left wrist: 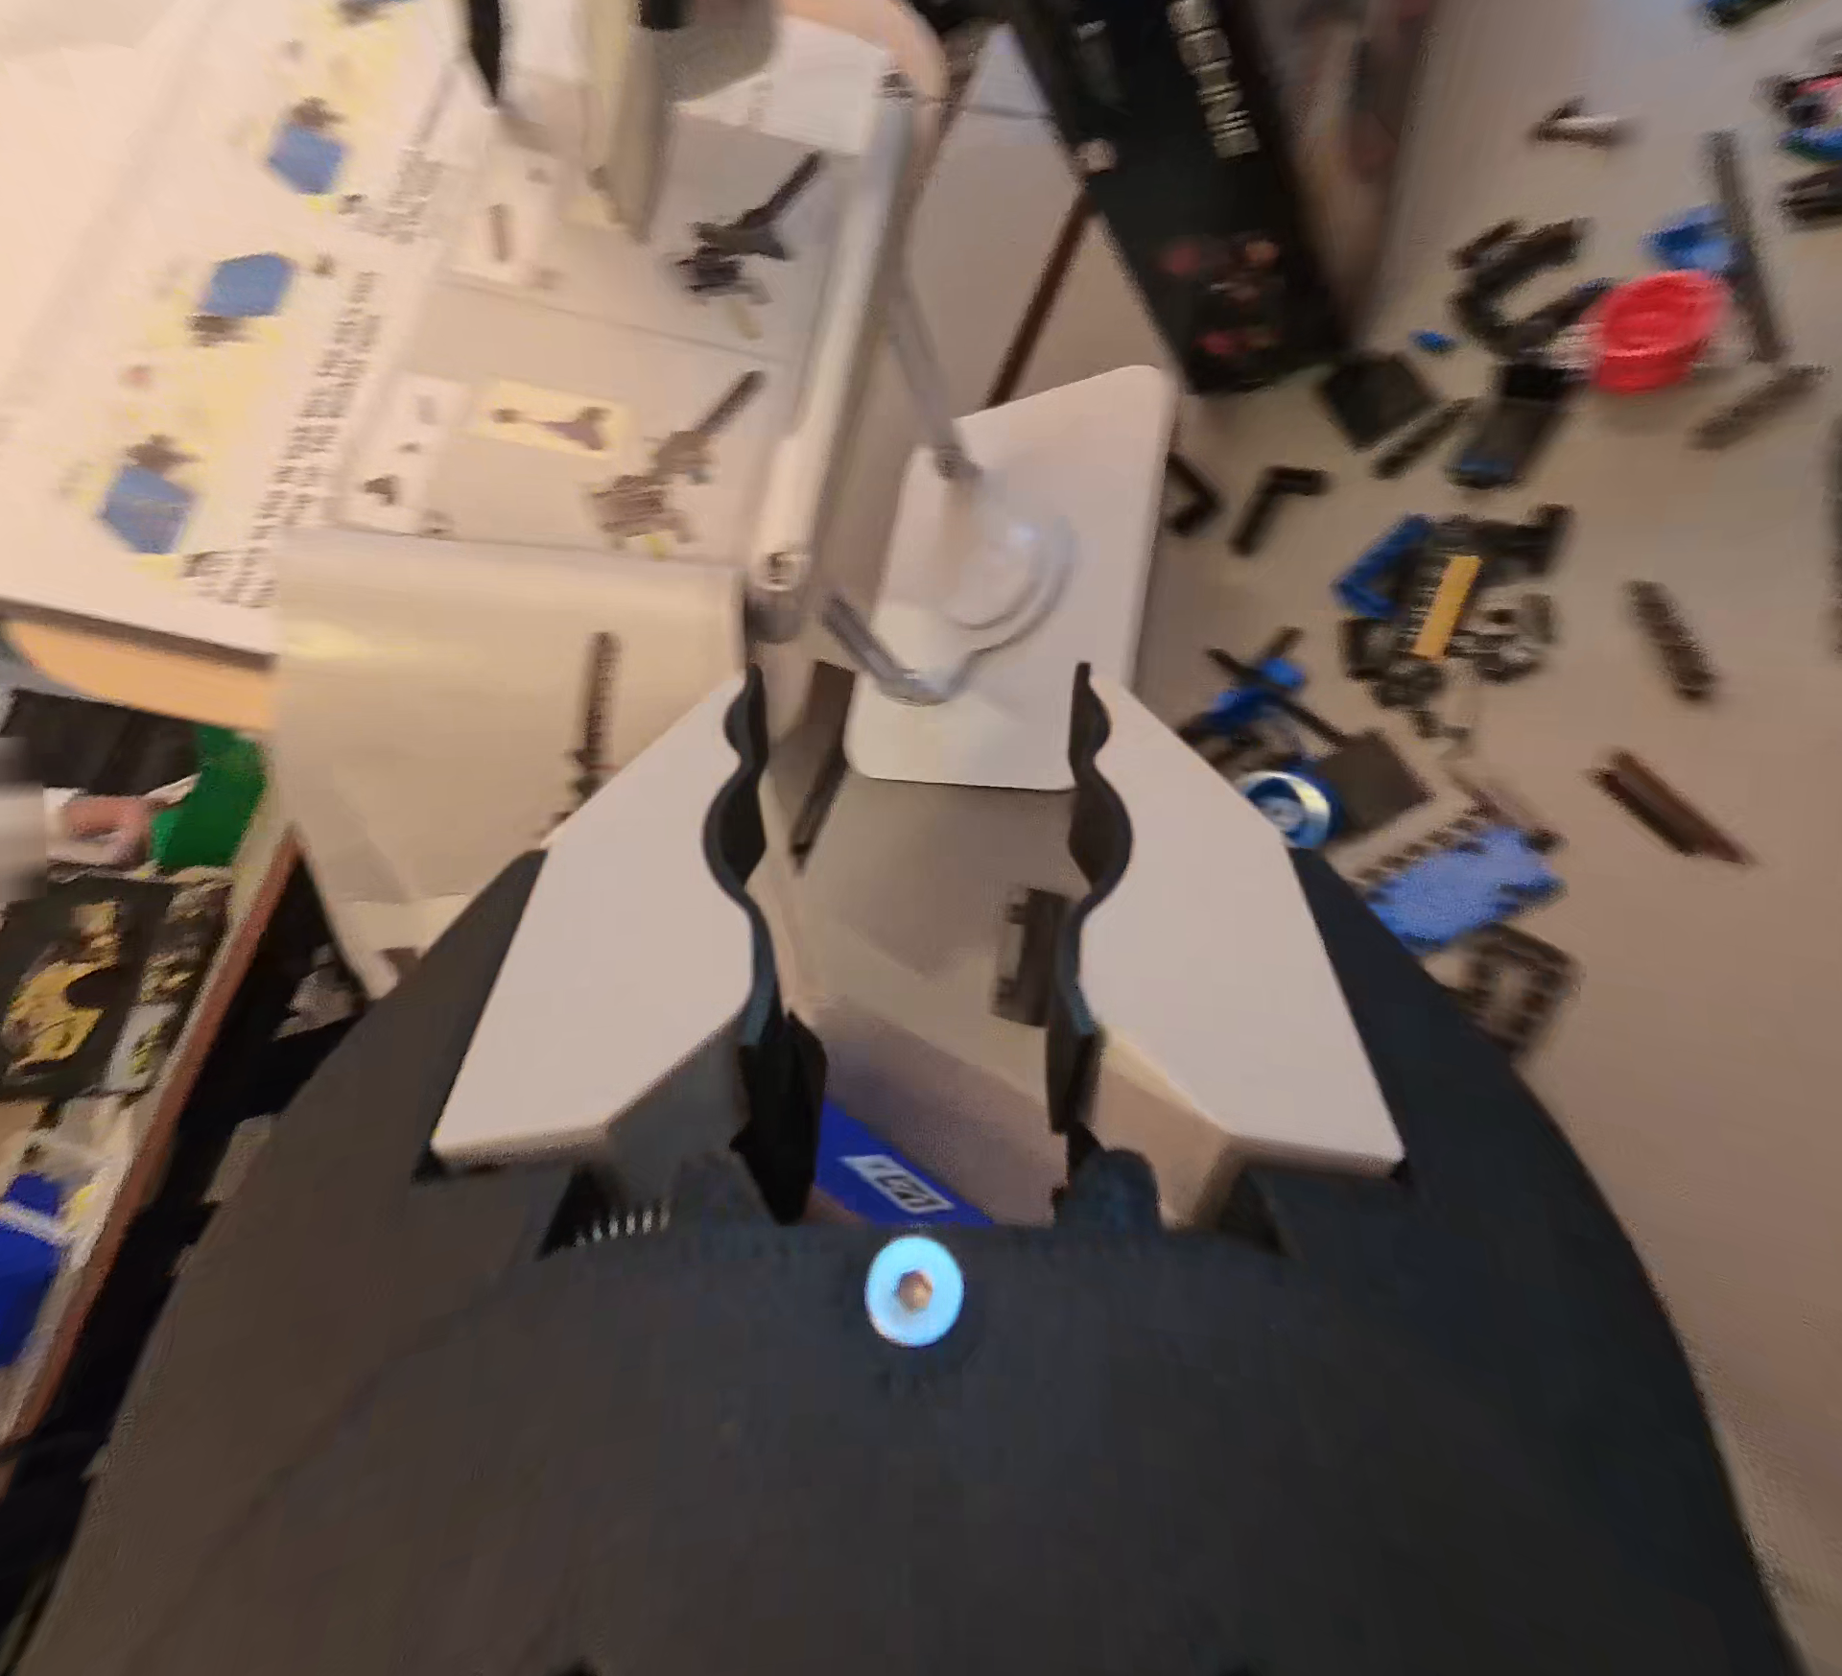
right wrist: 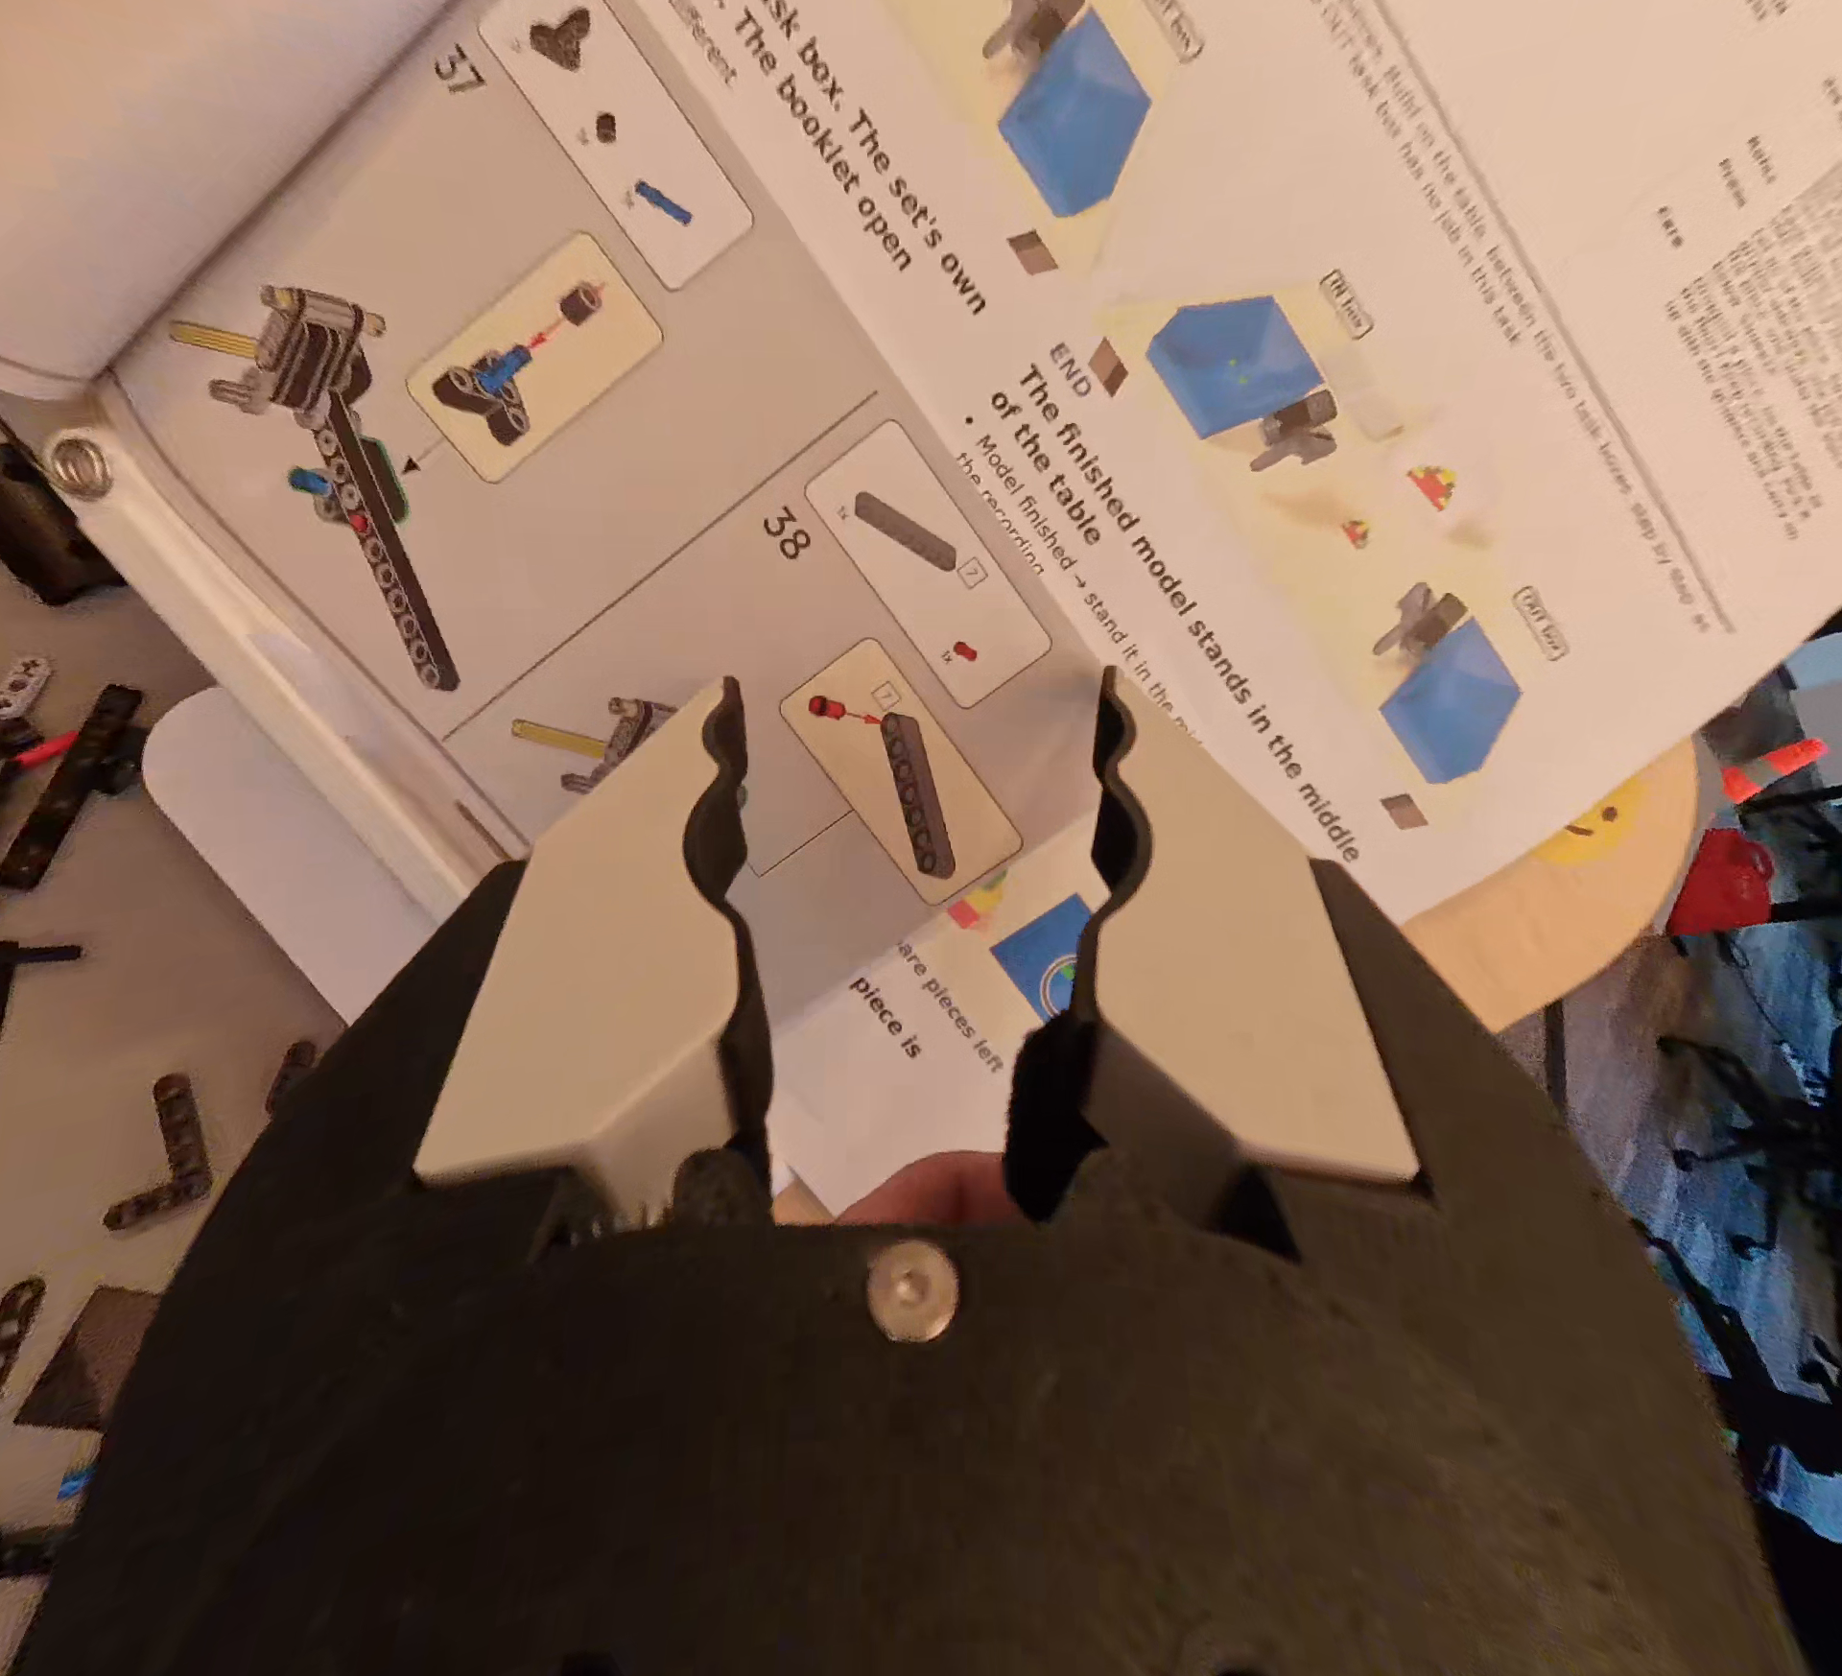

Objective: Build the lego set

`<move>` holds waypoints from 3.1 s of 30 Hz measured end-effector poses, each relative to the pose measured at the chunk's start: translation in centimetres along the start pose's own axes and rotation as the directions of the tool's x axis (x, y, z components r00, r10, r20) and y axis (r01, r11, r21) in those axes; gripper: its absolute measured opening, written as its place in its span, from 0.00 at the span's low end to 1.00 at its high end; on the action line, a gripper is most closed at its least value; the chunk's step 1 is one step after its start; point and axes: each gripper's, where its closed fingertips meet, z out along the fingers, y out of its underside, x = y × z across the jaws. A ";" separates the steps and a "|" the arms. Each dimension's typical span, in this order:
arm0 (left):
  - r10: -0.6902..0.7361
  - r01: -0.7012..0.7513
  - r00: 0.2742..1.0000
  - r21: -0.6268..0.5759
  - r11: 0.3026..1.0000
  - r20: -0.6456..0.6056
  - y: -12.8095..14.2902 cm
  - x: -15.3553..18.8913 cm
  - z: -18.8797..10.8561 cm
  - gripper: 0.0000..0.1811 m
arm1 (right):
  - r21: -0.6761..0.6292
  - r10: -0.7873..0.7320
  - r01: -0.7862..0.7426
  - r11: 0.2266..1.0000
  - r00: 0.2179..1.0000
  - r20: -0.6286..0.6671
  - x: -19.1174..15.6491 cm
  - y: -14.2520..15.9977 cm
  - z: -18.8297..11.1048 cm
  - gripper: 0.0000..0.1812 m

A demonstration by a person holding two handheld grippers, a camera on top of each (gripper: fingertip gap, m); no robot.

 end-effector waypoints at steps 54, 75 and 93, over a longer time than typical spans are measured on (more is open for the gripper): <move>0.038 -0.037 0.996 -0.015 0.999 0.078 4.6 -5.3 5.9 0.32 | 0.129 0.028 -0.025 0.991 0.999 -0.022 2.1 0.8 0.2 0.27; 0.057 -0.055 0.995 -0.027 0.998 0.077 4.7 -5.1 6.0 0.34 | 0.118 -0.048 0.067 0.991 0.987 -0.153 3.0 0.6 -0.4 0.07; -0.228 0.217 0.973 0.225 0.950 0.023 -0.5 -6.7 1.7 0.35 | 0.314 0.109 -0.277 0.908 0.880 0.462 -8.0 -10.3 -7.0 0.00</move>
